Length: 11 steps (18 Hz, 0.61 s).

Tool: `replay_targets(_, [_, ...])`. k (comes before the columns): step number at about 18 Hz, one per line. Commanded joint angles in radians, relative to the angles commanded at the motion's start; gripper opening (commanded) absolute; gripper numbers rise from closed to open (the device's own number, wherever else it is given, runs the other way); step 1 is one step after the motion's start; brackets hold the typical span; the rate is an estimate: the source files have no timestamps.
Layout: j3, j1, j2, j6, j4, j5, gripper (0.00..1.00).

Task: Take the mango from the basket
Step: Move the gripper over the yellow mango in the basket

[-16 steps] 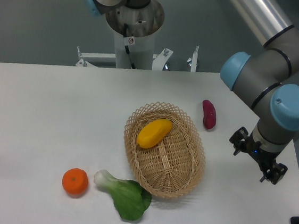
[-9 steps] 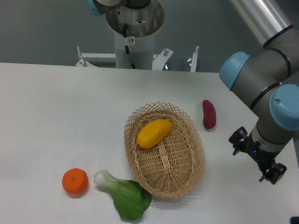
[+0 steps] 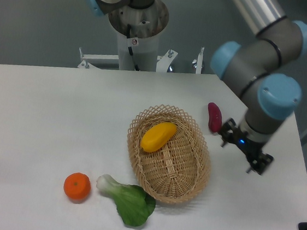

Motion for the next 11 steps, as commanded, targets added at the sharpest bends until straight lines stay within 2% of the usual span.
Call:
replay_targets(3, [-0.113,-0.038,0.041,-0.035,0.041,0.001,1.0])
replay_targets(6, [-0.215,-0.06,0.06,-0.054,0.164,0.003,1.0])
replay_targets(7, [-0.238,-0.071,0.071,-0.057,0.182,0.001,1.0])
replay_targets(11, [-0.318,-0.077,0.098,-0.055,0.192,0.008,1.0])
